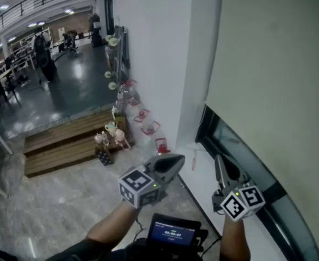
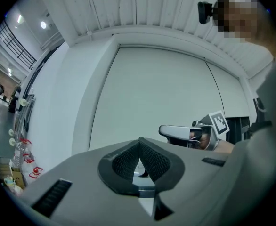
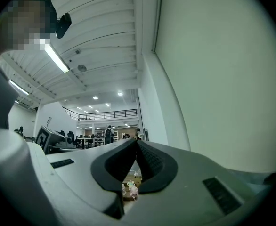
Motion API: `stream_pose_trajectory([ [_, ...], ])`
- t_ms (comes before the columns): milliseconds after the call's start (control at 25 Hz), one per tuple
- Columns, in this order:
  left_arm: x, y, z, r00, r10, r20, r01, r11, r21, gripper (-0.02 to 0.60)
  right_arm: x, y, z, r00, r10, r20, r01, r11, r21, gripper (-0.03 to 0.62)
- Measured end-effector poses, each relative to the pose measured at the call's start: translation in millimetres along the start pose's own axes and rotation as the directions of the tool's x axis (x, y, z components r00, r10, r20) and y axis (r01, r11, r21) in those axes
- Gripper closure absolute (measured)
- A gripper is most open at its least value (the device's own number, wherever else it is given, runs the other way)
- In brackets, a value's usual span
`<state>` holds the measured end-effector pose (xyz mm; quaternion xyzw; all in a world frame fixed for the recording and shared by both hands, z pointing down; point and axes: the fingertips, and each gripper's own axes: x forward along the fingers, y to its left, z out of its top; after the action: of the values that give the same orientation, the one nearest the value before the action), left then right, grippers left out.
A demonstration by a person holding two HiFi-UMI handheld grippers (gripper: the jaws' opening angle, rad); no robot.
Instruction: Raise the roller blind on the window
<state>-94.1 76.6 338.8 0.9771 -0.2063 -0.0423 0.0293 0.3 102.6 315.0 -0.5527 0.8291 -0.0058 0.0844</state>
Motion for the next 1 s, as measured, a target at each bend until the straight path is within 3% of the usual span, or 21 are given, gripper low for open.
stream_pose_trajectory([
  [520, 16, 65, -11, 1.000, -0.012, 0.000, 0.012, 0.999, -0.048, 0.591, 64, -11, -2, 1.000, -0.015, -0.024, 0.015, 1.000, -0.013, 0.589],
  [1000, 79, 115, -1, 1.000, 0.023, -0.005, -0.023, 1.000, -0.008, 0.591, 119, -74, -4, 0.999, 0.037, -0.006, -0.037, 0.999, 0.004, 0.589],
])
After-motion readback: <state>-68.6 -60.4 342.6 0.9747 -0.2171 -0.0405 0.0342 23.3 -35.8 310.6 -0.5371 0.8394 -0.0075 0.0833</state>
